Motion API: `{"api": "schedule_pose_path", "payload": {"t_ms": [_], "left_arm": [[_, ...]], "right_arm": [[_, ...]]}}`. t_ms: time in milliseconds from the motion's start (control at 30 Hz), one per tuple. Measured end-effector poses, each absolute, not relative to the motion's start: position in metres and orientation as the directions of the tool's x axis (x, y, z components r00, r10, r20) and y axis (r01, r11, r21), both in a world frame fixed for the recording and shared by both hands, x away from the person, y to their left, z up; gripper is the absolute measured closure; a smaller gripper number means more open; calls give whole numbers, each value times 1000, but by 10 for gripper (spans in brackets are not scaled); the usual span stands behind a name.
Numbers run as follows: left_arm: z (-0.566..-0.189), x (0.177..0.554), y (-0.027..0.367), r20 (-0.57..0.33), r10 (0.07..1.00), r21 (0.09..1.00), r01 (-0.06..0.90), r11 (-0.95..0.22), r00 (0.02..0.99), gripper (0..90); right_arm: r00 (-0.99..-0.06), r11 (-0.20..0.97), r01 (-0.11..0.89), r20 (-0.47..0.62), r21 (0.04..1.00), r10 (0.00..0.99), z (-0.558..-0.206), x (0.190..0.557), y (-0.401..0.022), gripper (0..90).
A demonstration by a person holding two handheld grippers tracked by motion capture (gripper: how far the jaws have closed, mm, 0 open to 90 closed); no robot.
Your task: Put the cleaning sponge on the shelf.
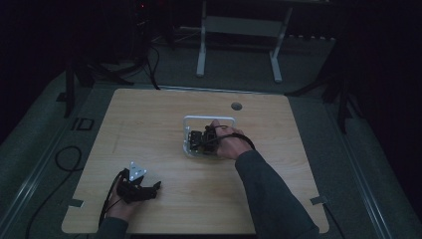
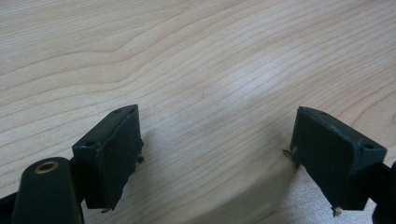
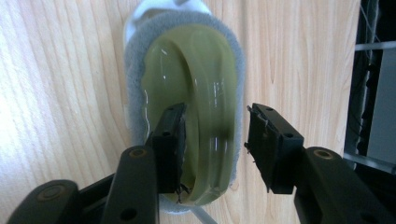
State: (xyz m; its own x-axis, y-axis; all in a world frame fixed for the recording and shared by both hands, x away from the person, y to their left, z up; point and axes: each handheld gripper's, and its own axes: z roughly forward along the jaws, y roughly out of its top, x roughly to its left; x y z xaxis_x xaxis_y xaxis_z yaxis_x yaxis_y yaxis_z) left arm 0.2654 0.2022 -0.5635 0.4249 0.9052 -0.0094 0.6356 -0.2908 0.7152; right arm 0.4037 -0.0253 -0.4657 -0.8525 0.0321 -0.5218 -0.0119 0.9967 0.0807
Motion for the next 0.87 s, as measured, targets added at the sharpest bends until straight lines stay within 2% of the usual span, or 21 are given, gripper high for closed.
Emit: {"api": "schedule_pose_path", "payload": {"t_ms": [233, 433, 700, 733, 833, 867], "left_arm": [[-564, 265, 202, -10, 905, 715, 635, -290, 425, 166], [-564, 266, 202, -9, 906, 717, 634, -290, 424, 166], [-564, 266, 202, -9, 905, 717, 634, -290, 424, 166], [-564, 266, 202, -9, 905, 717, 634, -290, 424, 166], [-564, 266, 202, -9, 906, 717, 634, -290, 424, 166], [-564, 266, 202, -9, 906, 717, 634, -290, 424, 166]], "right_arm": [[-840, 990, -35, -541, 136, 44, -452, 395, -29, 522], [-846, 962, -26, -518, 272, 124, -431, 385, -39, 511], [-875, 915, 34, -430, 403, 222, -418, 373, -51, 515], [-882, 897, 68, -394, 438, 259, -417, 369, -54, 518], [-883, 880, 98, -367, 464, 292, -417, 366, -58, 519], [-881, 848, 146, -322, 509, 346, -416, 361, -65, 508]]}}
